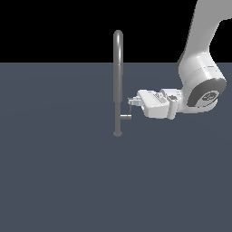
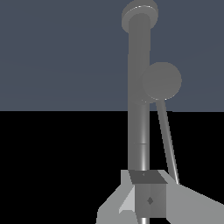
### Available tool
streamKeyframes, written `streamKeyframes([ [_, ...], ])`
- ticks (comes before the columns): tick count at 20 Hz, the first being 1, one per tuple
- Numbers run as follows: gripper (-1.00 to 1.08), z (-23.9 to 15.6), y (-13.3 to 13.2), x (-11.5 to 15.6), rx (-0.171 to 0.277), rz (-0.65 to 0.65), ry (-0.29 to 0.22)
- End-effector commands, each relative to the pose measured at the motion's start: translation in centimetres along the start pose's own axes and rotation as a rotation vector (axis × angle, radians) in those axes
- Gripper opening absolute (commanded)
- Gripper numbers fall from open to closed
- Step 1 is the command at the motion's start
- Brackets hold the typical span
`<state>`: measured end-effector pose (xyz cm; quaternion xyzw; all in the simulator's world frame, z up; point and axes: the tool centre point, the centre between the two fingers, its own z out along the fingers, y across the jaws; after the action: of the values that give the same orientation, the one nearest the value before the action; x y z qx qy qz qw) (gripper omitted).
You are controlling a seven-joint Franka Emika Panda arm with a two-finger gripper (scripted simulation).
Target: Turn on the faucet by rotating a designated handle.
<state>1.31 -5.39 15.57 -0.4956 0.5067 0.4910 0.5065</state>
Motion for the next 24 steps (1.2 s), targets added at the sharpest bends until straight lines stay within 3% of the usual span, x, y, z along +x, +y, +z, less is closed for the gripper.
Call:
streamKeyframes([
  [1, -1.0, 0.0, 1.0, 0.1, -0.003, 0.004, -0.003],
  [7, -1.0, 0.0, 3.0, 0.1, -0.005, 0.004, -0.005],
  [9, -1.0, 0.0, 2.2, -0.2, -0.001, -0.008, 0.0],
  [17, -1.0, 0.0, 5.5, 1.9, -0.005, 0.003, -0.004],
  [19, -1.0, 0.0, 4.4, 0.9, -0.001, -0.021, 0.002],
  [24, -1.0, 0.0, 6.4, 3.9, -0.004, -0.003, -0.003],
])
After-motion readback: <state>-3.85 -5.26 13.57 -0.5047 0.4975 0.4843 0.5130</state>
